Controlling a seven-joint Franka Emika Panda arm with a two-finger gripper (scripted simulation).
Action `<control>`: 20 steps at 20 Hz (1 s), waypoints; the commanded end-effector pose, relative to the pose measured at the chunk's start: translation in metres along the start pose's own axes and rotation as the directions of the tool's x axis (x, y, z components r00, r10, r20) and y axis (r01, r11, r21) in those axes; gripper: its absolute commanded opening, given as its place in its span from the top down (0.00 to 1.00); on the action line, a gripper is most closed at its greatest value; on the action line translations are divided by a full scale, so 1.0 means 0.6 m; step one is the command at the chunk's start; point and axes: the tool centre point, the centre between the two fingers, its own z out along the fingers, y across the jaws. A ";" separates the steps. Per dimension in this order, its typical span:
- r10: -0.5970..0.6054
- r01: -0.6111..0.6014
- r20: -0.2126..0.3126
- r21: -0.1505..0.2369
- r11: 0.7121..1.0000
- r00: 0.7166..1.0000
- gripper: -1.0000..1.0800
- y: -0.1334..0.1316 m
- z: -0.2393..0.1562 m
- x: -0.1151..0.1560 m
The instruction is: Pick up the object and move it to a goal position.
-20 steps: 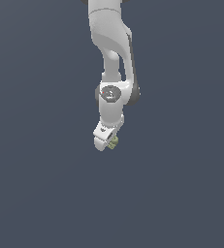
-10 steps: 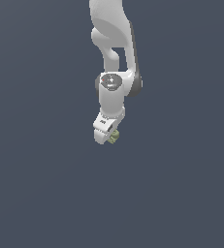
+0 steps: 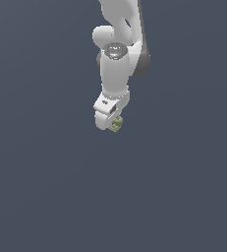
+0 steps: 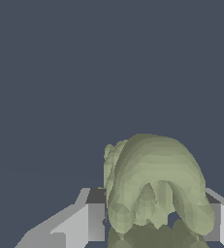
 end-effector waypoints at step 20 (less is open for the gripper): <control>-0.002 0.002 -0.002 0.002 1.000 1.000 1.00 -0.099 -0.365 -0.035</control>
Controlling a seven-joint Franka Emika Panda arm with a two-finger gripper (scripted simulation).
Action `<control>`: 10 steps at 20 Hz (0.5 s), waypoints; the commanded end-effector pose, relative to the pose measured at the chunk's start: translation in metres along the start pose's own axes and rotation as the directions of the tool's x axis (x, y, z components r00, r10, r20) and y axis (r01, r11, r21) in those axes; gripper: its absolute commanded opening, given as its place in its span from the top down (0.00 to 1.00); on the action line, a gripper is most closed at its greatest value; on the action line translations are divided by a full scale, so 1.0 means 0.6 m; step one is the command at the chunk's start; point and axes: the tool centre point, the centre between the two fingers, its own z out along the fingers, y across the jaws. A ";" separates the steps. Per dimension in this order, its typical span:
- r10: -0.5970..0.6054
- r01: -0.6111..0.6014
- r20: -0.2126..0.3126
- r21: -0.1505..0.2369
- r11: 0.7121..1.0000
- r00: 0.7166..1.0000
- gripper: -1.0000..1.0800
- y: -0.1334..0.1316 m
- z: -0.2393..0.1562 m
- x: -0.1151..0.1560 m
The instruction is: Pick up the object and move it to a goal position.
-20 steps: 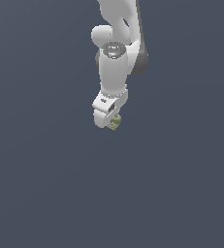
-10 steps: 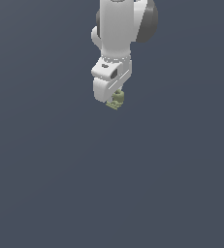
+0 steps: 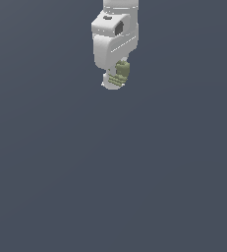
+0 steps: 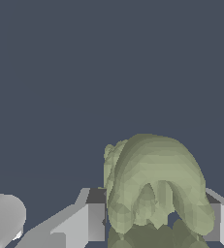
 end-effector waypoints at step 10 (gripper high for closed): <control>0.002 -0.002 0.001 0.001 1.000 1.000 1.00 -0.030 -0.134 -0.012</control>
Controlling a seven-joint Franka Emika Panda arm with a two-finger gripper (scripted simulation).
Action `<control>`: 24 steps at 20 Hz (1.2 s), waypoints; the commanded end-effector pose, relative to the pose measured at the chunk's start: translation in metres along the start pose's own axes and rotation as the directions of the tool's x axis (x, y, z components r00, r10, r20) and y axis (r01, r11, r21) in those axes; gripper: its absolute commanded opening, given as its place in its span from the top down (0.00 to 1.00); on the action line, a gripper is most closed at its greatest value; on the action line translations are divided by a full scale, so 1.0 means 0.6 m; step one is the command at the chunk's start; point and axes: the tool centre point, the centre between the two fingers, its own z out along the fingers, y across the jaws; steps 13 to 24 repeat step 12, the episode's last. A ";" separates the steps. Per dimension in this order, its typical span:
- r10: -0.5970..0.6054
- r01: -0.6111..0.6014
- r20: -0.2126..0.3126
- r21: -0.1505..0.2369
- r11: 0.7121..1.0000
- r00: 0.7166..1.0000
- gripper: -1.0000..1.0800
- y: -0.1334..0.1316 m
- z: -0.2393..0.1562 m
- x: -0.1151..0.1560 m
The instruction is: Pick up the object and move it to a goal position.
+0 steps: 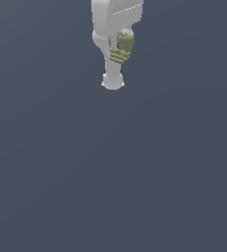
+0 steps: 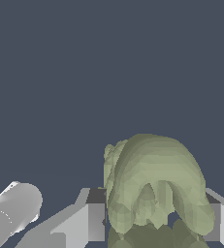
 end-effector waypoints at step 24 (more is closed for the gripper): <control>0.001 -0.001 0.001 0.001 1.000 1.000 1.00 -0.006 -0.040 -0.002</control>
